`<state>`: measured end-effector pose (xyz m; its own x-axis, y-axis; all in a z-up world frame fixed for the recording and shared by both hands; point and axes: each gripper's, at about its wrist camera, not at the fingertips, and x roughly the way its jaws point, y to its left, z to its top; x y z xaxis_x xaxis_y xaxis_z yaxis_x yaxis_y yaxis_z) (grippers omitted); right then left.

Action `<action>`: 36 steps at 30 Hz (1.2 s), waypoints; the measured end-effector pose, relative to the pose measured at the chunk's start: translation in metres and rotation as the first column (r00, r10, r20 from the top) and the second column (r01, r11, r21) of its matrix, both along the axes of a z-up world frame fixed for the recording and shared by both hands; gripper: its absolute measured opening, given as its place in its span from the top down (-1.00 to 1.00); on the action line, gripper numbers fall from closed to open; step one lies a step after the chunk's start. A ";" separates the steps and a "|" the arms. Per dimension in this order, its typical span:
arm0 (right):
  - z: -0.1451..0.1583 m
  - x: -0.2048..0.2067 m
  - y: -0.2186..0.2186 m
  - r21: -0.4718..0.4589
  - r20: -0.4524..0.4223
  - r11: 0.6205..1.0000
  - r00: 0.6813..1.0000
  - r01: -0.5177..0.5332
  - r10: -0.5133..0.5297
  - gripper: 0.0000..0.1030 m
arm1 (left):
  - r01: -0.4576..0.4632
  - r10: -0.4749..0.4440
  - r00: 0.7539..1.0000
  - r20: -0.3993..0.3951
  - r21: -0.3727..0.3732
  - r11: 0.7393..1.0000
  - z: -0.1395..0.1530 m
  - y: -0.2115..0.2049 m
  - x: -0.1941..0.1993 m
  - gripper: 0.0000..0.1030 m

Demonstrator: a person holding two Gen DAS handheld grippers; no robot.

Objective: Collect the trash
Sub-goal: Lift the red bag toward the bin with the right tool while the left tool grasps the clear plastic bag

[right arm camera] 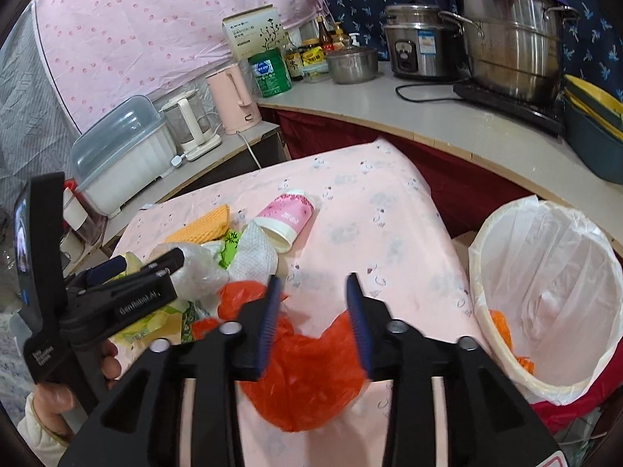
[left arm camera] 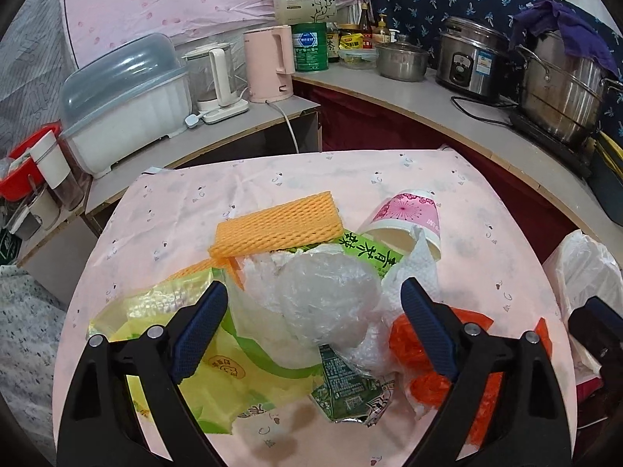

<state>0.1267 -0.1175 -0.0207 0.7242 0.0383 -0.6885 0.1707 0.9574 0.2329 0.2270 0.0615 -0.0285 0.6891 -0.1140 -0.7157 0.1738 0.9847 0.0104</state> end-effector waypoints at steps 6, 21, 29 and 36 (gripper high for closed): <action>-0.022 -0.010 0.012 -0.012 -0.063 0.999 0.997 -0.035 0.035 -0.20 | -0.036 0.036 0.999 -0.015 -0.033 0.999 0.001 0.018 -0.020 -0.67; -0.060 -0.003 0.023 -0.021 -0.120 0.998 0.991 -0.059 0.056 0.40 | -0.055 0.055 0.998 -0.007 -0.034 0.998 0.008 0.033 -0.044 -0.67; -0.018 -0.009 -0.007 -0.023 0.010 0.999 1.000 0.026 -0.026 0.49 | 0.002 -0.001 1.000 0.026 -0.012 1.000 0.011 0.006 -0.031 -0.67; -0.002 0.004 -0.028 -0.003 0.044 0.998 0.997 0.065 -0.064 0.49 | 0.027 -0.027 1.000 0.006 0.029 0.999 -0.009 -0.015 -0.001 -0.64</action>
